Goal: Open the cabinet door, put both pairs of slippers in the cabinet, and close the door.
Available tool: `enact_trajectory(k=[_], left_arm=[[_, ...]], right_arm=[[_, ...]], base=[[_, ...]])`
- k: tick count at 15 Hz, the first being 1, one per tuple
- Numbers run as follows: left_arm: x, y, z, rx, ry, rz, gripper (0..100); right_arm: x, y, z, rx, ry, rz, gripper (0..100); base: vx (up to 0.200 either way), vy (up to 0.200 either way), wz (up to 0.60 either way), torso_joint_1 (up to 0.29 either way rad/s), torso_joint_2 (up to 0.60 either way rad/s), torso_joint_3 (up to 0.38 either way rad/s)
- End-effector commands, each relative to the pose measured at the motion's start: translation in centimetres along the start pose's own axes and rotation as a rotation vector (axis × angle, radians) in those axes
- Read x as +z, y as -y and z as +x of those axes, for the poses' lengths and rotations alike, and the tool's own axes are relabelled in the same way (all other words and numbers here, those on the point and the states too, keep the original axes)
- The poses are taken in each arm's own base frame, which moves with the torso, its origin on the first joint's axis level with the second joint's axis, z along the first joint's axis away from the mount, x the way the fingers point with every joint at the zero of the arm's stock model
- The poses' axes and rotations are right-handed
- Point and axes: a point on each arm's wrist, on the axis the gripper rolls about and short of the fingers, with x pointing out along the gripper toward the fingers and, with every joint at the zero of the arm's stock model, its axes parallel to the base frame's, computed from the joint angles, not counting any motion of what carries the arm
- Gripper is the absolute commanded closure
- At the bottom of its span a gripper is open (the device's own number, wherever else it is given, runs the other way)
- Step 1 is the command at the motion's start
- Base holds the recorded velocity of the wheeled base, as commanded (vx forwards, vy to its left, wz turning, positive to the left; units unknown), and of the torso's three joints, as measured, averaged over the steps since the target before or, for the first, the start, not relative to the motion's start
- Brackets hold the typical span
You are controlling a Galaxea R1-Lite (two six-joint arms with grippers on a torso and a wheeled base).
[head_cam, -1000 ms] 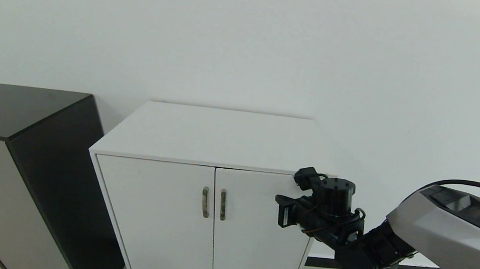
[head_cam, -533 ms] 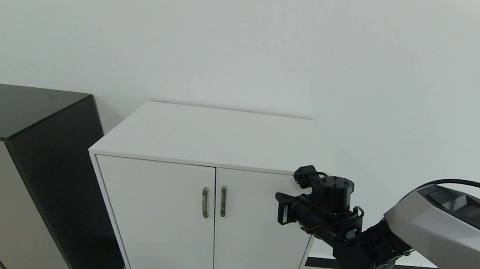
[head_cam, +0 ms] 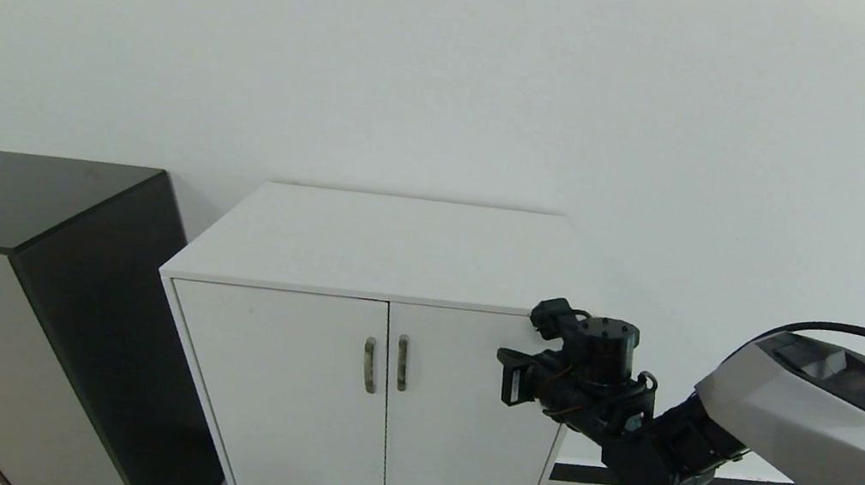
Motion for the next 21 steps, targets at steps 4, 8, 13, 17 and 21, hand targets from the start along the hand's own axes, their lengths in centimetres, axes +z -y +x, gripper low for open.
enact_trajectory(k=[4,8,13,17,21], left_arm=[[0.0,0.0,0.0,0.000,-0.001,0.000,100],[0.0,0.0,0.0,0.000,-0.001,0.000,100],[0.0,0.0,0.0,0.002,-0.001,-0.003,100],[0.0,0.0,0.0,0.002,-0.001,-0.003,100],[0.0,0.0,0.0,0.002,-0.001,-0.003,100]], right_arm=[[2.1,-1.6,-5.0,0.031,0.035,-0.001,100],[3.0,-1.5,-14.3,-0.010,0.035,0.004,100],[1.7,-1.1,-24.5,-0.218,0.052,0.003,100],[-1.8,-1.3,-31.6,-0.316,0.029,0.008,100],[-4.1,-1.6,-37.9,-0.340,-0.010,0.001,100]], base=[[0.000,0.000,0.00,0.000,0.00,0.000],[0.000,0.000,0.00,0.000,0.00,0.000],[0.000,0.000,0.00,0.000,0.00,0.000],[0.000,0.000,0.00,0.000,0.00,0.000],[0.000,0.000,0.00,0.000,0.00,0.000]])
